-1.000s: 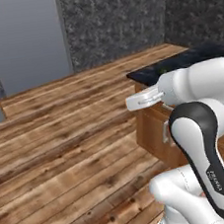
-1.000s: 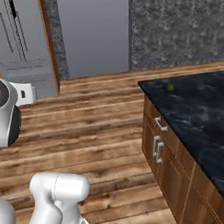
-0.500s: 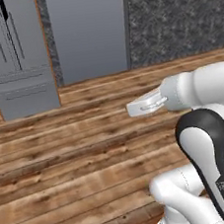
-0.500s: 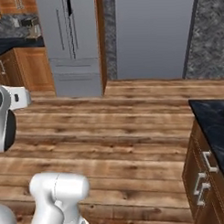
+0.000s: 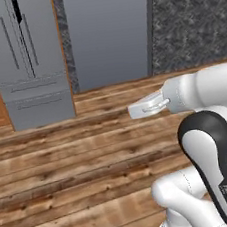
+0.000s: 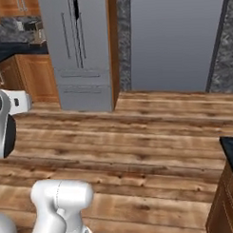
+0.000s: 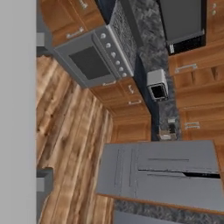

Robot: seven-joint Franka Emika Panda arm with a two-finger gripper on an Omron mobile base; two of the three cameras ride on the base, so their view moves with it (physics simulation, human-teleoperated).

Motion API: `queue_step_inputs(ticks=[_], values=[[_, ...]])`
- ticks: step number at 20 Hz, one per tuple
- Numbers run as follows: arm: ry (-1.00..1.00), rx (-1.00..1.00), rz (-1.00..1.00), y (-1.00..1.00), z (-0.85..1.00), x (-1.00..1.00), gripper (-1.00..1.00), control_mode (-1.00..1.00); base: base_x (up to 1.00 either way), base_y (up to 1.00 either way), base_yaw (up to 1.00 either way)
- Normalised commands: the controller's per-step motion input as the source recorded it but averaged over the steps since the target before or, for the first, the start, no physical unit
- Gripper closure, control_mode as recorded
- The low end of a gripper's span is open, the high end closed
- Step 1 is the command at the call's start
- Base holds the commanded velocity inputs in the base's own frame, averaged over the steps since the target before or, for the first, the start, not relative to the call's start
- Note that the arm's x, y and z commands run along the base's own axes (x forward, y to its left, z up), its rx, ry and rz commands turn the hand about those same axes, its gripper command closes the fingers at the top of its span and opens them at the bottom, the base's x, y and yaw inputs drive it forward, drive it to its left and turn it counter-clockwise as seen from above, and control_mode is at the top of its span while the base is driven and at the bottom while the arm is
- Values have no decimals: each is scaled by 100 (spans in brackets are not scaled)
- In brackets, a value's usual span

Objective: Open the cabinet directly in front. Then move the beer and the mug to the dining counter with the jar on it.

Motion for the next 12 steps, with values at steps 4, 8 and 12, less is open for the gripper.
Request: queue_step_inputs(ticks=[4, 8, 12], values=[[0, 0, 0, 0, 0, 0, -100, 100, 100, 0, 14], [0, 0, 0, 0, 0, 0, -100, 100, 100, 0, 14], [0, 0, 0, 0, 0, 0, -100, 100, 100, 4, 17]])
